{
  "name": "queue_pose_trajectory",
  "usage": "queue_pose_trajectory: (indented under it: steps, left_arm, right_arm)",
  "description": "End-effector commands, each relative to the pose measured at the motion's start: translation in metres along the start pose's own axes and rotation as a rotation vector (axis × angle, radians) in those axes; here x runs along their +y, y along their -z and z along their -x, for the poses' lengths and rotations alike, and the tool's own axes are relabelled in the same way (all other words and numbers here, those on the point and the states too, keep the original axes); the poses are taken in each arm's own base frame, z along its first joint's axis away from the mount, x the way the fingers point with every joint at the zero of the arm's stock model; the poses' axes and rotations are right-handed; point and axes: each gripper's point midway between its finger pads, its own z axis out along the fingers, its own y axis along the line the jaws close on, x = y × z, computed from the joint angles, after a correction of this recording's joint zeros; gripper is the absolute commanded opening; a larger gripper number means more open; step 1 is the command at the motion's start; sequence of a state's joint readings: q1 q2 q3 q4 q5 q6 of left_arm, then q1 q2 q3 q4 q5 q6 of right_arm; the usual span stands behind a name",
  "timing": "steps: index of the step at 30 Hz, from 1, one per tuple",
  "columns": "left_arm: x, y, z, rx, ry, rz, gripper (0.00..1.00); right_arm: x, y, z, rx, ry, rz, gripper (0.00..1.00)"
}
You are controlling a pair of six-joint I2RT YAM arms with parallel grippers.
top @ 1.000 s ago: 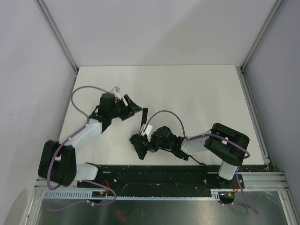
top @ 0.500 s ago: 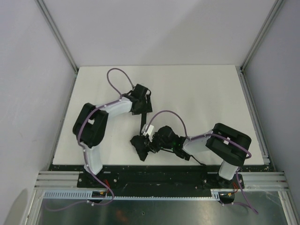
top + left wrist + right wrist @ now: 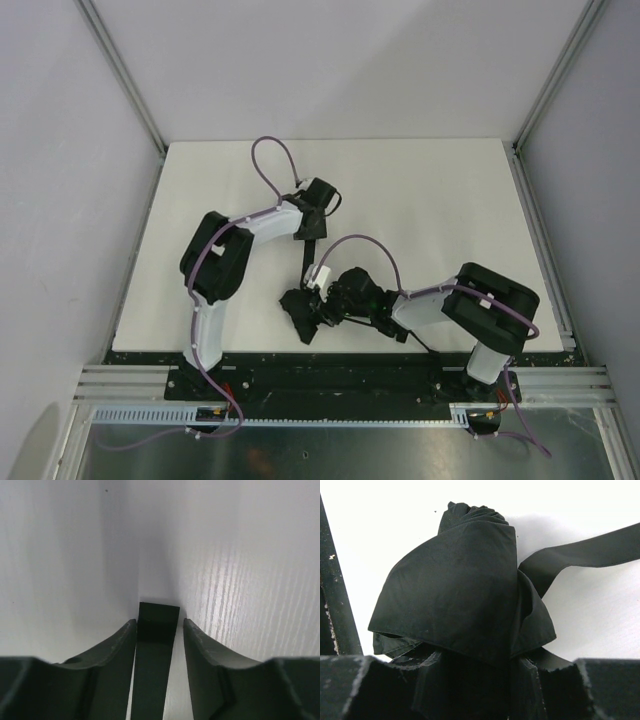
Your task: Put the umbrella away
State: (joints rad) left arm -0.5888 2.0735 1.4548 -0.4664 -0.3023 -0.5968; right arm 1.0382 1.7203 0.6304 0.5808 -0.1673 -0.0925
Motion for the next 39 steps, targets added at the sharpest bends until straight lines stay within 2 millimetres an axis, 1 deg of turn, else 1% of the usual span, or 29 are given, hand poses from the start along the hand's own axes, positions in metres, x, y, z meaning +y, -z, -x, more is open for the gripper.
queue_pose_trajectory:
  steps: [1, 5, 6, 7, 11, 13, 16, 18, 21, 24, 26, 27, 28, 29, 31, 34, 39]
  left_arm:
    - [0.031, -0.023, -0.046, 0.137, -0.034, 0.129, 0.39]
    - [0.033, -0.018, -0.046, 0.132, -0.034, 0.133, 0.08]
    - [0.034, -0.016, -0.044, 0.124, -0.035, 0.134, 0.04]
    - [0.033, -0.013, -0.04, 0.112, -0.037, 0.131, 0.02]
    - [0.024, 0.007, -0.015, 0.047, -0.039, 0.086, 0.0]
    - [0.016, 0.026, 0.003, 0.003, -0.028, 0.028, 0.0]
    - [0.001, 0.068, 0.028, -0.065, 0.002, -0.093, 0.0]
    - [-0.005, 0.099, 0.04, -0.106, 0.032, -0.179, 0.0]
    - [-0.004, 0.137, 0.046, -0.145, 0.089, -0.28, 0.0]
    - [0.003, 0.168, 0.042, -0.189, 0.148, -0.357, 0.0]
    - [0.005, 0.186, 0.033, -0.209, 0.187, -0.424, 0.0]
    - [0.007, 0.191, 0.027, -0.209, 0.201, -0.45, 0.0]
    - [0.011, 0.197, 0.014, -0.211, 0.227, -0.484, 0.0]
    - [0.011, 0.204, 0.005, -0.209, 0.242, -0.527, 0.0]
    - [0.013, 0.214, -0.007, -0.218, 0.261, -0.577, 0.0]
    - [0.018, 0.229, -0.019, -0.245, 0.262, -0.621, 0.0]
    - [0.028, 0.243, -0.042, -0.271, 0.27, -0.666, 0.0]
  right_arm:
    - [-0.001, 0.018, -0.058, 0.189, -0.041, -0.01, 0.0]
    - [-0.002, 0.02, -0.055, 0.179, -0.049, -0.017, 0.0]
    - [-0.003, 0.02, -0.055, 0.176, -0.051, -0.018, 0.0]
    - [-0.004, 0.02, -0.055, 0.174, -0.056, -0.019, 0.0]
    - [-0.005, 0.018, -0.054, 0.165, -0.072, -0.017, 0.0]
    - [-0.007, 0.018, -0.055, 0.165, -0.088, -0.024, 0.0]
    - [-0.013, 0.018, -0.057, 0.166, -0.128, -0.027, 0.0]
    - [-0.016, 0.019, -0.057, 0.165, -0.148, -0.024, 0.0]
    - [-0.019, 0.021, -0.056, 0.161, -0.169, -0.022, 0.0]
    - [-0.02, 0.021, -0.053, 0.151, -0.193, -0.016, 0.0]
    - [-0.02, 0.02, -0.052, 0.145, -0.22, -0.013, 0.0]
    - [-0.02, 0.019, -0.051, 0.14, -0.235, -0.009, 0.0]
    - [-0.02, 0.017, -0.049, 0.138, -0.259, -0.008, 0.0]
    - [-0.02, 0.016, -0.047, 0.132, -0.28, -0.008, 0.0]
    - [-0.021, 0.013, -0.044, 0.123, -0.314, -0.007, 0.0]
    - [-0.025, 0.01, -0.039, 0.123, -0.358, -0.023, 0.0]
    - [-0.042, 0.004, -0.032, 0.131, -0.397, -0.082, 0.0]
